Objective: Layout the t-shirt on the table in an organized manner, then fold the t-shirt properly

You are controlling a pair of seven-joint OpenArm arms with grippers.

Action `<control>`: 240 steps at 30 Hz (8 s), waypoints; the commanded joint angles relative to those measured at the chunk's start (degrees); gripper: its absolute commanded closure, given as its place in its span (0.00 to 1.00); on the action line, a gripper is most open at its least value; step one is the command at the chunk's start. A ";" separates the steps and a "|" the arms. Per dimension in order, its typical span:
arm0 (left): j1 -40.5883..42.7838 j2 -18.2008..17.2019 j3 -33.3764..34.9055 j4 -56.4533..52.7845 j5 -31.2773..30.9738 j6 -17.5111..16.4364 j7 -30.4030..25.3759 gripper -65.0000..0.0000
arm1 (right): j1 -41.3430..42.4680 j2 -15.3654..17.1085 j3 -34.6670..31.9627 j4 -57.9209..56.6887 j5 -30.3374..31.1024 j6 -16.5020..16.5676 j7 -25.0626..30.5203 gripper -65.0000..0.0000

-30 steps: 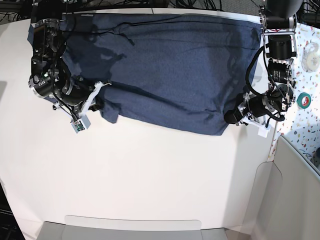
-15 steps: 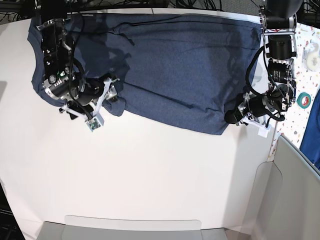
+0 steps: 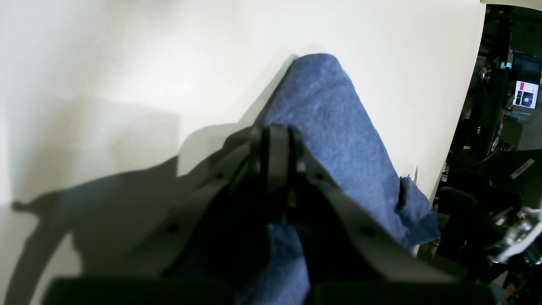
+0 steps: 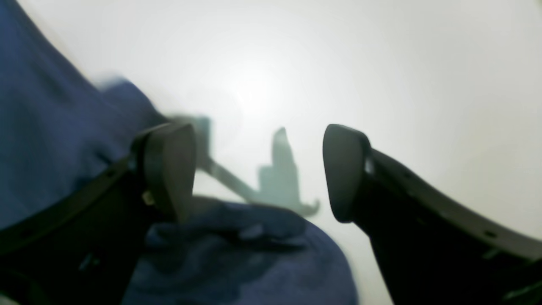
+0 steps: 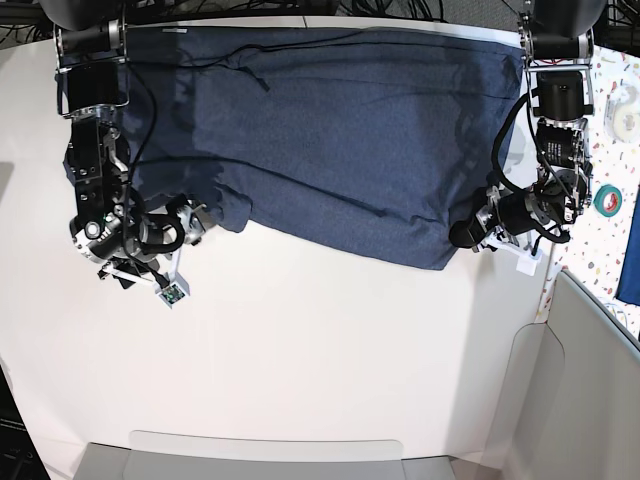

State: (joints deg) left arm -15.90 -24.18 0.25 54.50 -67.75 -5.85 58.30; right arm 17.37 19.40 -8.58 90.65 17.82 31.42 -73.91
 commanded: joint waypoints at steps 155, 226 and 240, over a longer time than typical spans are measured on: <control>-0.23 -0.74 -0.21 -1.80 1.59 0.97 -0.06 1.00 | -3.78 8.16 -15.55 -18.70 2.09 7.48 1.60 1.00; 0.65 -0.47 -0.30 -1.80 1.59 0.97 -0.06 1.00 | 4.92 -3.97 11.26 -23.35 0.59 -1.66 6.70 1.00; 2.41 -0.39 -0.38 -1.80 1.59 0.97 -1.29 1.00 | 12.48 -4.06 11.26 -26.61 0.59 -2.01 13.91 1.00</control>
State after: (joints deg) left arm -14.41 -24.25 -0.01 53.21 -68.05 -6.04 57.01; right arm 27.49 14.83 2.59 63.11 17.91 29.69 -61.49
